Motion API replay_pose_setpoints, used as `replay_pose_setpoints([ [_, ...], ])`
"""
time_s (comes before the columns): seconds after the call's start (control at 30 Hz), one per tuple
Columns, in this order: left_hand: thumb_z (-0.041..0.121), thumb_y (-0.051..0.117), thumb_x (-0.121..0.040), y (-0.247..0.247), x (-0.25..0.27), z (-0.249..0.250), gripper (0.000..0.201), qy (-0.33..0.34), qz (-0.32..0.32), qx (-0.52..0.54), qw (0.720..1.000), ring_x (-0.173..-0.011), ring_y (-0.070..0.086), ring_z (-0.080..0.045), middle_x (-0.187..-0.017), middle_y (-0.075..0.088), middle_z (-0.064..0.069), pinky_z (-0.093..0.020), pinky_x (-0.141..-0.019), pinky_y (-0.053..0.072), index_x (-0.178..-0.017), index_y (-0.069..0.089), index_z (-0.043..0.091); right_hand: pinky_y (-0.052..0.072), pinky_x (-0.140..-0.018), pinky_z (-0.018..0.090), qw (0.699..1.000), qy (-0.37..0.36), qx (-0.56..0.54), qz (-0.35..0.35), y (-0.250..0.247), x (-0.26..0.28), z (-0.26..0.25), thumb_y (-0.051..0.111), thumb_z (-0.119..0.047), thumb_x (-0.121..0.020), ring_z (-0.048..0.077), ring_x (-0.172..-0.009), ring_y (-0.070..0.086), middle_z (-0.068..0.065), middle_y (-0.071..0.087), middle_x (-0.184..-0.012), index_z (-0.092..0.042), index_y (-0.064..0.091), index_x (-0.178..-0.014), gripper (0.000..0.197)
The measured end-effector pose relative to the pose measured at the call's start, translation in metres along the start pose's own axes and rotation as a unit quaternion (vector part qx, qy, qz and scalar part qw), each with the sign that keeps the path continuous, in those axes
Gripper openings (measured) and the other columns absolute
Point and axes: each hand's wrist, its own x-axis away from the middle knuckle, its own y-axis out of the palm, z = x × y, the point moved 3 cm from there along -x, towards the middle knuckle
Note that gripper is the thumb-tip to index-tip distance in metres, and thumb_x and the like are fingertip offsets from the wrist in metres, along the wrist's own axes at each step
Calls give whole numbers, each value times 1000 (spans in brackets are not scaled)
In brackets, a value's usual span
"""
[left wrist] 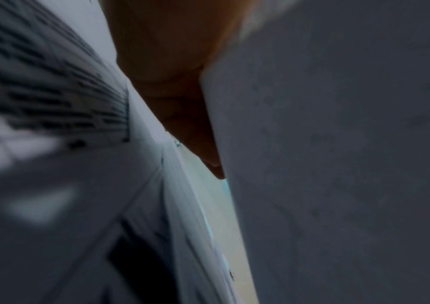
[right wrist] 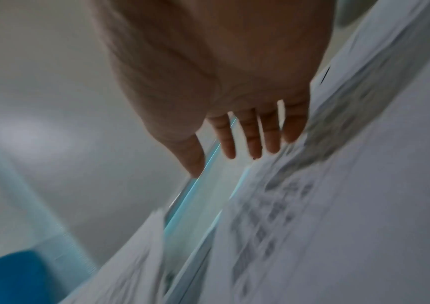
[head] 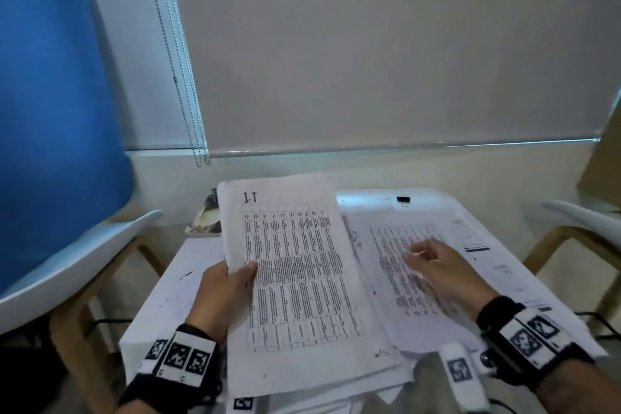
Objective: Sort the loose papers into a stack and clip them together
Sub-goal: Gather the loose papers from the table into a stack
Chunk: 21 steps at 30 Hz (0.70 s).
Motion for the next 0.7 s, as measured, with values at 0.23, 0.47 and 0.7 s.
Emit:
replay_pose_setpoints([
  [0.23,11,57,-98,7,-1,-8,18,-31,-18,-62,997,-32,52,-4,-36,57,5,-17,-33,40,-89,63,-3,44,-106,46,897,134,415,77,-81,-50,51,66,-83,-54,36,-135,42,16,40,-145,-19,31,-148,119],
  [0.47,11,56,-99,9,0,-7,17,-30,-15,-73,997,-28,49,-1,-32,55,7,-15,-32,39,-85,59,3,50,-93,34,900,135,409,70,-86,-60,53,77,-73,-56,31,-122,55,14,53,-137,-8,38,-143,114],
  [0.7,14,57,-99,8,4,-5,17,-22,-13,-81,996,-47,55,-12,-62,62,-3,-16,-36,42,-94,64,0,54,-83,31,888,145,431,70,-95,-57,56,67,-82,-54,26,-99,61,11,62,-112,-11,51,-105,90],
])
